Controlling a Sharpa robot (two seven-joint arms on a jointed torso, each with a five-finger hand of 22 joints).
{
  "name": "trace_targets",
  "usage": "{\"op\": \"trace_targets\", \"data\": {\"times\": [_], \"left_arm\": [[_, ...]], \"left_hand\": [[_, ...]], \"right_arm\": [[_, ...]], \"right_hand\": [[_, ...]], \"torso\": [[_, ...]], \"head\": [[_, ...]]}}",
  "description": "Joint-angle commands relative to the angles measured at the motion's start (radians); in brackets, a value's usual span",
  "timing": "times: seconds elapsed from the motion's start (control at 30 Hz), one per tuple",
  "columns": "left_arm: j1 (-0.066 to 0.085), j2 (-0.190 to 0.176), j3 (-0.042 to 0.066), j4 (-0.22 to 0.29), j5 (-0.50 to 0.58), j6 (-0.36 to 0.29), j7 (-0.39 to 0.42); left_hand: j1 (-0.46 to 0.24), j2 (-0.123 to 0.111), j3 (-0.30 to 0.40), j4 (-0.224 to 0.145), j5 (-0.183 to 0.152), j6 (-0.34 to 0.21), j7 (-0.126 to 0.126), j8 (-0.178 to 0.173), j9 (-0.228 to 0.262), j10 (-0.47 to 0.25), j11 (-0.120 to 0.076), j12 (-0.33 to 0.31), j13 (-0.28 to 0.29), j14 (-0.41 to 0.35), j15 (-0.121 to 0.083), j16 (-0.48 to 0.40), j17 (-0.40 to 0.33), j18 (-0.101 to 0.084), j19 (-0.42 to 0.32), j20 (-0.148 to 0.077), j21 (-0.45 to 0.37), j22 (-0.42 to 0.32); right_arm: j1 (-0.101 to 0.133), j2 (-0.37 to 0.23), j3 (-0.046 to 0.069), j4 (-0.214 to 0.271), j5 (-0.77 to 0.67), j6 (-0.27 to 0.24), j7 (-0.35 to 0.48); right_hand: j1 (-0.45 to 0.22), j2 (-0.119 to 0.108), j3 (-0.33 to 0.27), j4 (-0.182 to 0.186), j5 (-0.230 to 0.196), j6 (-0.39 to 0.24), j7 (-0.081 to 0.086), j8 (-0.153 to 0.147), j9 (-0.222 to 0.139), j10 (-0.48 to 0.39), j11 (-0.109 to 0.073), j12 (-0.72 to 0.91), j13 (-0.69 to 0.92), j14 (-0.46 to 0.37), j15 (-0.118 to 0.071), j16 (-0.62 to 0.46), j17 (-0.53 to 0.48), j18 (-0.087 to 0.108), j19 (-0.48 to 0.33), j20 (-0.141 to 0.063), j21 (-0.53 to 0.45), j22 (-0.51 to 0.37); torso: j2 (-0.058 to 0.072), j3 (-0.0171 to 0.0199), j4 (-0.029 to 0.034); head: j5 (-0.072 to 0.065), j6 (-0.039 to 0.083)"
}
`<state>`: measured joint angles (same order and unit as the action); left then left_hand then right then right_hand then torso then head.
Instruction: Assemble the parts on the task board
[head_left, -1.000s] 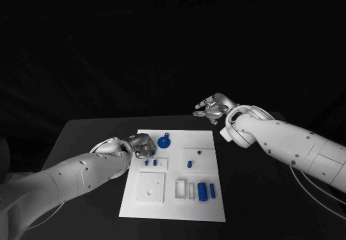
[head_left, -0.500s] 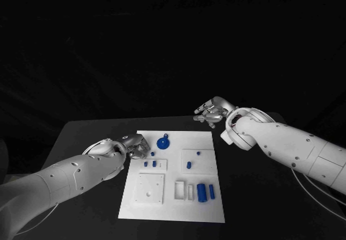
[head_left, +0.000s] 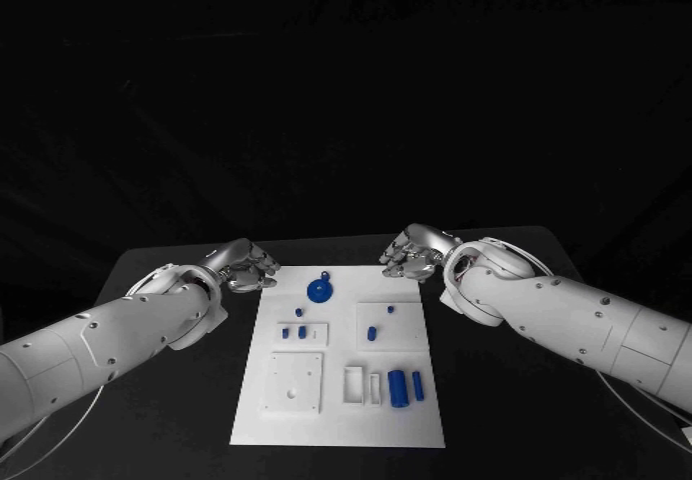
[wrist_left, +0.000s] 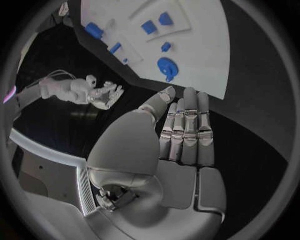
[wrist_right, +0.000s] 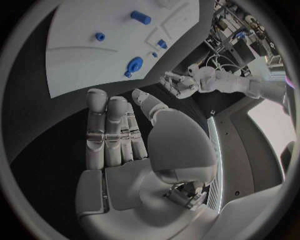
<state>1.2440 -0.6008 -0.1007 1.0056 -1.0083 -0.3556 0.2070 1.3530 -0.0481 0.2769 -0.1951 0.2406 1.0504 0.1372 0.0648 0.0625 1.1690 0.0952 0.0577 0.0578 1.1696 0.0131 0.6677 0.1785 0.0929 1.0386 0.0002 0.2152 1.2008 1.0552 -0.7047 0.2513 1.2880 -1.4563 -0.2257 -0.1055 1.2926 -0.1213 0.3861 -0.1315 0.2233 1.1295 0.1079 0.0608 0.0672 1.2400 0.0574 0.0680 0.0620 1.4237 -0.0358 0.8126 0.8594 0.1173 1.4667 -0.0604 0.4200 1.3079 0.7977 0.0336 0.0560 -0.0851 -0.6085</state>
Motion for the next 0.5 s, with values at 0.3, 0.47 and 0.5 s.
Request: {"op": "trace_targets", "data": {"times": [0.3, 0.47, 0.5], "left_arm": [[0.021, -0.131, 0.016, 0.215, 0.529, 0.035, 0.078], [0.022, -0.185, 0.017, 0.306, 0.58, 0.049, 0.08], [0.022, -0.195, 0.018, 0.324, 0.586, 0.051, 0.082]], "left_hand": [[-0.026, 0.012, 0.001, 0.021, -0.013, 0.009, 0.001, -0.001, 0.001, 0.009, 0.011, 0.002, 0.001, 0.035, 0.061, -0.462, -0.111, -0.036, -0.077, 0.053, -0.153, -0.222], [-0.025, 0.013, 0.009, 0.021, -0.01, 0.005, 0.001, 0.0, 0.001, 0.001, 0.017, 0.001, 0.0, 0.05, 0.082, -0.606, -0.111, -0.019, -0.071, 0.078, -0.151, -0.4], [-0.025, 0.012, 0.006, 0.021, -0.01, 0.006, 0.001, 0.0, 0.001, 0.0, 0.016, 0.002, 0.001, 0.05, 0.081, -0.606, -0.111, -0.019, -0.067, 0.078, -0.151, -0.425]], "right_arm": [[-0.033, 0.001, -0.04, 0.046, -0.397, 0.072, -0.113], [-0.037, 0.012, -0.065, 0.042, -0.458, 0.048, -0.153], [-0.037, 0.015, -0.069, 0.04, -0.467, 0.047, -0.161]], "right_hand": [[-0.016, -0.062, 0.099, 0.023, -0.095, 0.007, -0.005, 0.002, -0.002, -0.021, 0.006, -0.008, -0.002, 0.018, 0.006, 0.009, -0.028, 0.006, 0.036, 0.009, 0.0, 0.041], [-0.011, -0.093, 0.142, 0.032, -0.14, -0.014, 0.001, 0.002, -0.003, -0.061, 0.018, -0.008, -0.002, 0.025, 0.018, 0.011, -0.046, 0.013, 0.041, 0.019, -0.009, 0.038], [-0.008, -0.101, 0.155, 0.032, -0.15, -0.013, 0.001, 0.002, -0.003, -0.063, 0.019, -0.008, -0.002, 0.026, 0.018, 0.012, -0.051, 0.014, 0.042, 0.02, -0.007, 0.038]], "torso": [[-0.011, -0.0091, 0.0049], [-0.015, -0.0148, 0.0072], [-0.015, -0.0154, 0.0078]], "head": [[-0.007, -0.004], [-0.004, -0.006], [-0.004, -0.007]]}}
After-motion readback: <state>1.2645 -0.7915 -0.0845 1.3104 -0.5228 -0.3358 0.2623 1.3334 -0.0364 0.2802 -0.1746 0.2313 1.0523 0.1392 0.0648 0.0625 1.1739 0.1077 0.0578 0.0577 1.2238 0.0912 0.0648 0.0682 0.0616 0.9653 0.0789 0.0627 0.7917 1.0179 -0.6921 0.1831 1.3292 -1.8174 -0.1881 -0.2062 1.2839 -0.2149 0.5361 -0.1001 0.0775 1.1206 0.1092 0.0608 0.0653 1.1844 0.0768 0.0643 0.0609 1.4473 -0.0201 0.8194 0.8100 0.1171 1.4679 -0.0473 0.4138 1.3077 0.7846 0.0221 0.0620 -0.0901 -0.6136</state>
